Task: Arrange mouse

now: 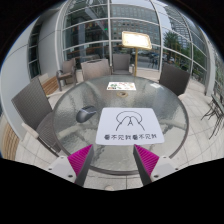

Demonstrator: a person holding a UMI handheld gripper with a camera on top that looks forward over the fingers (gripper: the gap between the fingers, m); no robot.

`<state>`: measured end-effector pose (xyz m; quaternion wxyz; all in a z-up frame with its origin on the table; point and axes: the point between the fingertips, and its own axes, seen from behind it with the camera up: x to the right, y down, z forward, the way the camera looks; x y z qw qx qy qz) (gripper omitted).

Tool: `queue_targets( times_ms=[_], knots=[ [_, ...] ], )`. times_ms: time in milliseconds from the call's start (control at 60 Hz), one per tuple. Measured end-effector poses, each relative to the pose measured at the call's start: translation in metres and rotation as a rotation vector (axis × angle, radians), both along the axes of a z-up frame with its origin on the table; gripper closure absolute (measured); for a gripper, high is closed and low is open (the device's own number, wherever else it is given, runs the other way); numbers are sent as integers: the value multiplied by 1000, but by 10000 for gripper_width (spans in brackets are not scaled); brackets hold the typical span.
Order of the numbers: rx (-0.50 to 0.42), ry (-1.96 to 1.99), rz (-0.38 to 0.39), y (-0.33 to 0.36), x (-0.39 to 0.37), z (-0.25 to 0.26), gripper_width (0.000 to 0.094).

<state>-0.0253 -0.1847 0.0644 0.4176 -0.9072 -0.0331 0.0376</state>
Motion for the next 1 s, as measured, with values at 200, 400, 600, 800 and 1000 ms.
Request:
queue_targets(
  times_ms=[200, 400, 600, 800, 1000],
  knots=[
    [-75, 31, 72, 41, -88, -45, 133],
    [-101, 12, 97, 116, -137, -68, 121],
    [-109, -11, 85, 187, -160, -80, 139],
    [-123, -8, 96, 228, -186, -80, 263],
    [-159, -35, 93, 238, -191, -84, 466]
  ],
)
